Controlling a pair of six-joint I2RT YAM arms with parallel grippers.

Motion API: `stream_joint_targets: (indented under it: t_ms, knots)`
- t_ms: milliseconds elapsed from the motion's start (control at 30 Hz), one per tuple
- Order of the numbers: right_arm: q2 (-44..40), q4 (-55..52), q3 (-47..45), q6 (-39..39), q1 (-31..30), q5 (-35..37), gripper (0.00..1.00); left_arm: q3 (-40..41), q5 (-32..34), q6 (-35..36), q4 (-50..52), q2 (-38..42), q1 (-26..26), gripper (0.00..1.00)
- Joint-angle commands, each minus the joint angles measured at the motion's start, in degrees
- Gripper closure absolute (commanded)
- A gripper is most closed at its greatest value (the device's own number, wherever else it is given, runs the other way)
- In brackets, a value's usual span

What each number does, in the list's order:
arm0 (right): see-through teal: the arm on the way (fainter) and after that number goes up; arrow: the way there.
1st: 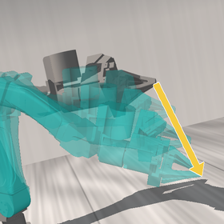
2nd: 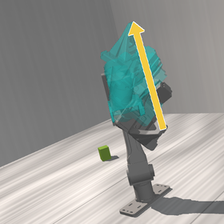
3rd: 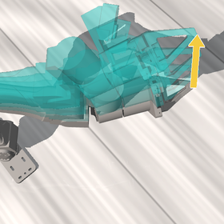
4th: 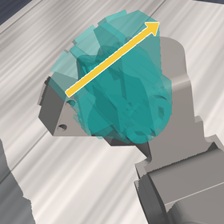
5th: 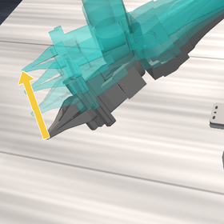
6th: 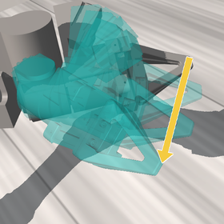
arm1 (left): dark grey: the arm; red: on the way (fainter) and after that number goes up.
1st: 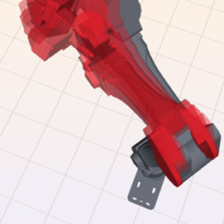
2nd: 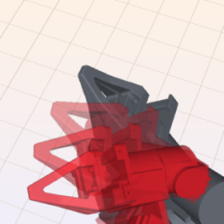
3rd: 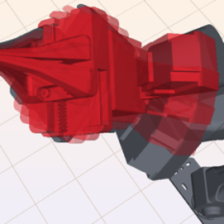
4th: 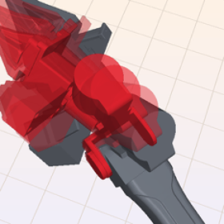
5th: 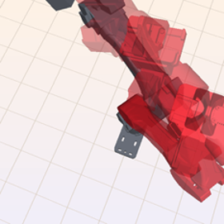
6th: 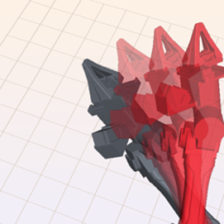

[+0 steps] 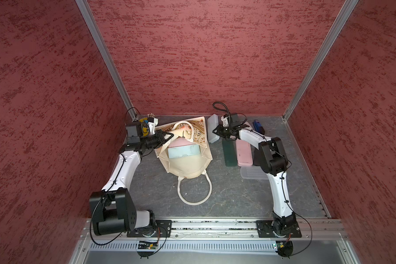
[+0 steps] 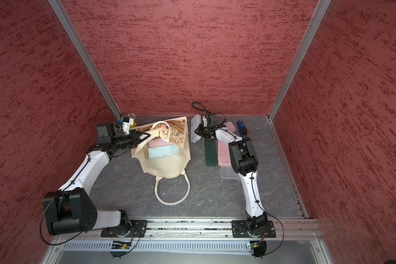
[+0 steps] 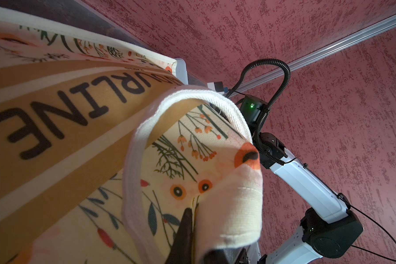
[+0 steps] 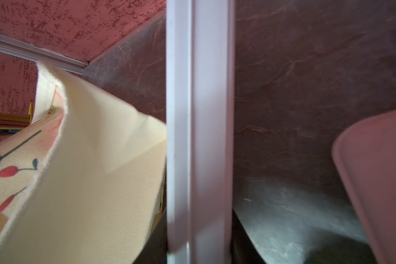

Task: Take out the pencil case from the canvas bag
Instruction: Place the pencil case at the center of the board.

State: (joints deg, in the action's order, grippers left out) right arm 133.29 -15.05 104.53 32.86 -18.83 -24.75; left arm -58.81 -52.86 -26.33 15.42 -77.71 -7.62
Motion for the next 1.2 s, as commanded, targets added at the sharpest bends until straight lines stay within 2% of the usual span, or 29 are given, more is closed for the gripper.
stream_joint_targets:
  t_ms: [0, 400, 767, 1167]
  knots:
    - [1.10, 0.74, 1.55, 0.80, 1.07, -0.28, 0.76, 0.97, -0.48, -0.66, -0.93, 0.15, -0.12, 0.97]
    - [-0.13, -1.02, 1.64, 0.08, 1.38, 3.54, 0.52, 1.15, -0.77, -0.94, -1.62, 0.25, -0.12, 0.97]
    - [-2.18, -2.79, 1.65, -1.00, 1.43, 8.16, 0.46, 1.15, -0.84, -1.02, -1.69, 0.29, -0.12, 0.97]
    - [-5.33, -2.24, 0.16, -0.97, 1.24, 8.49, 0.46, 1.15, -1.08, -1.15, -1.55, 0.46, -0.12, 0.97]
